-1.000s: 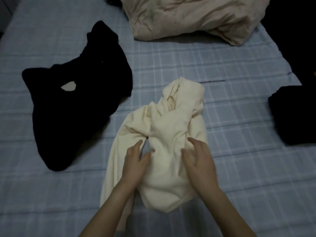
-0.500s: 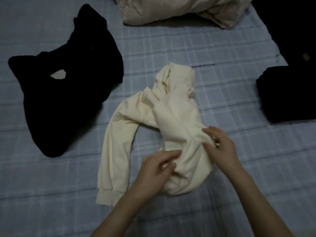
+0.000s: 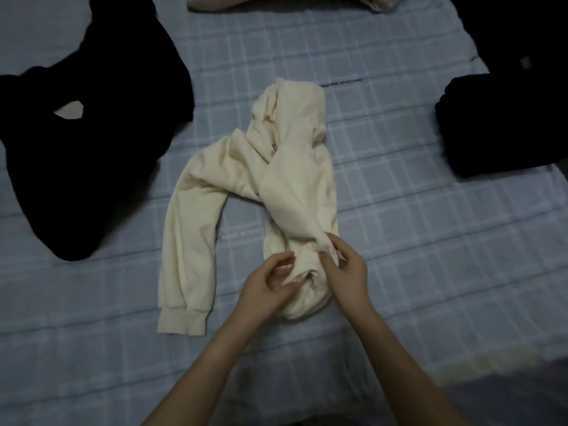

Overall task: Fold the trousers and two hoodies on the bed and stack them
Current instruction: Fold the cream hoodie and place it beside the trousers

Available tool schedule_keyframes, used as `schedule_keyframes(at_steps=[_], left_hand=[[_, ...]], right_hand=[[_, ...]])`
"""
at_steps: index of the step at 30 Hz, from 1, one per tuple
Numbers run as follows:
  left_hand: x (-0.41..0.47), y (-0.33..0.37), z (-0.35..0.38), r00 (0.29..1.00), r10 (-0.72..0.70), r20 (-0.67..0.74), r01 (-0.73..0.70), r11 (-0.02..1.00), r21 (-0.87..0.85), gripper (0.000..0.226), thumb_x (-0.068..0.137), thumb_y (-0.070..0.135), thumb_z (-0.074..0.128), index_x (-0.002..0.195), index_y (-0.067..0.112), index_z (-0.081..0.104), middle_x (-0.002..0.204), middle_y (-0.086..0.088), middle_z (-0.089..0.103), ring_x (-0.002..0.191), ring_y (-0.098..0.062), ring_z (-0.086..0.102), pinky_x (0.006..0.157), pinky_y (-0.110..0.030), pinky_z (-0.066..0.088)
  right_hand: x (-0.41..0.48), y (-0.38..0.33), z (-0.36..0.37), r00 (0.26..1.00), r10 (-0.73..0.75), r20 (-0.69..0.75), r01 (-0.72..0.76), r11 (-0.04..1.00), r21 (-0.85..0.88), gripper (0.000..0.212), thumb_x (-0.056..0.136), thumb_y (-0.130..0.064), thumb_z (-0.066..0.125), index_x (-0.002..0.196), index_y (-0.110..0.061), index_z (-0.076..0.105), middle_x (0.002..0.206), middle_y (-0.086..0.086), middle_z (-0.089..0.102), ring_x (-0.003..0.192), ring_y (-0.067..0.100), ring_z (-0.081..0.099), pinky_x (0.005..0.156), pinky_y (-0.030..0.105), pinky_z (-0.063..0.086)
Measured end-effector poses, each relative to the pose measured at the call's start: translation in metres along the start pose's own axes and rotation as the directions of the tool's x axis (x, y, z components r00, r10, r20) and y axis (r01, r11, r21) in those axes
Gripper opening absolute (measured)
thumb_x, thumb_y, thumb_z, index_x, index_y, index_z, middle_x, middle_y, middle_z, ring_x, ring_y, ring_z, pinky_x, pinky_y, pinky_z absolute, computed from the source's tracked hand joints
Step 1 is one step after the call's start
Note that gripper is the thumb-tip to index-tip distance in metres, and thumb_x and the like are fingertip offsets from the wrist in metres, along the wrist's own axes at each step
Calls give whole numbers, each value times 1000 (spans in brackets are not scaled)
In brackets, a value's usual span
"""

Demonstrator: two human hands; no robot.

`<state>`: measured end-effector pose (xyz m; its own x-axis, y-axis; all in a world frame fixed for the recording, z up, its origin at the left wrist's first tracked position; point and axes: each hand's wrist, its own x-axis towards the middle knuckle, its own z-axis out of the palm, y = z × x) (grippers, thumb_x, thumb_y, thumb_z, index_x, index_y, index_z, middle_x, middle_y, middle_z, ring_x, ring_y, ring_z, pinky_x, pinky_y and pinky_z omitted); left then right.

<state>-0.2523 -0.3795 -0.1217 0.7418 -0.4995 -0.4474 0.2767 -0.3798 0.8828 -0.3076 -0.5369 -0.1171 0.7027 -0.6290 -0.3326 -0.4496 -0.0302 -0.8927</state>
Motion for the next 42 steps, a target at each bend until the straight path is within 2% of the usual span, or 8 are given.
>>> schedule_keyframes(at_steps=[6, 10, 16, 20, 23, 29, 35, 42], left_hand=[[-19, 2, 3, 998, 65, -26, -62, 992, 111, 30, 87, 5, 70, 106, 28, 69, 95, 15, 73, 87, 3, 65, 77, -13, 46], [-31, 5, 7, 995, 86, -52, -80, 992, 95, 20, 87, 8, 71, 103, 19, 72, 92, 10, 75, 84, 2, 66, 73, -13, 47], [-45, 6, 7, 994, 108, 2, -108, 993, 37, 32, 86, 6, 72, 114, 22, 68, 101, 17, 72, 92, 3, 66, 76, -11, 48], [-53, -8, 5, 996, 48, 71, -49, 999, 9, 39, 84, 3, 72, 118, 22, 67, 109, 11, 71, 101, 1, 65, 89, -16, 50], [-42, -29, -11, 993, 19, -118, -28, 997, -68, 21, 90, 6, 66, 105, 21, 71, 106, 8, 72, 93, 0, 66, 83, -21, 50], [32, -58, -13, 969, -152, -193, 124, 981, -151, 50, 91, 24, 67, 139, 27, 50, 130, -1, 55, 119, -20, 56, 102, -44, 48], [65, -77, 18, 949, -22, -316, -8, 996, -92, 62, 83, -1, 69, 140, 16, 50, 133, 1, 57, 127, -18, 53, 95, -13, 42], [-13, -6, 57, 789, 38, -614, -271, 918, -291, 58, 80, -5, 73, 125, 30, 64, 122, 13, 68, 112, 0, 62, 86, -17, 52]], right_hand=[[-8, -16, -21, 999, -28, 18, 27, 996, 85, 36, 92, 5, 60, 127, -1, 64, 121, 8, 70, 111, 12, 65, 92, 15, 50], [-12, -21, -28, 998, -6, 70, 5, 1000, 13, 42, 95, -3, 61, 136, -7, 58, 131, 7, 64, 122, 21, 61, 103, 31, 49], [-33, -29, -18, 974, -87, 210, 153, 936, -318, 66, 82, -61, 57, 144, -51, 36, 144, -5, 44, 123, 10, 48, 96, 26, 39], [-41, -17, -6, 979, -95, 182, 146, 945, -292, 57, 84, -14, 71, 139, -22, 56, 132, 5, 61, 105, 13, 55, 93, 29, 47], [-38, -1, -10, 984, -140, 109, 165, 948, -271, 49, 85, 5, 62, 132, -10, 61, 130, 8, 64, 117, 21, 60, 103, 39, 47], [-23, 32, -13, 941, -316, 126, 339, 849, -405, 63, 86, 16, 49, 141, -15, 53, 136, 8, 52, 115, 3, 47, 97, 3, 32], [1, 54, -27, 932, -286, 222, 332, 919, -213, 35, 89, -3, 68, 118, -23, 71, 120, -1, 65, 110, 2, 60, 95, 14, 43], [25, 26, -121, 948, -315, 39, 309, 945, 107, 32, 84, 3, 72, 104, -23, 77, 101, -12, 76, 96, 1, 69, 80, 14, 52]])
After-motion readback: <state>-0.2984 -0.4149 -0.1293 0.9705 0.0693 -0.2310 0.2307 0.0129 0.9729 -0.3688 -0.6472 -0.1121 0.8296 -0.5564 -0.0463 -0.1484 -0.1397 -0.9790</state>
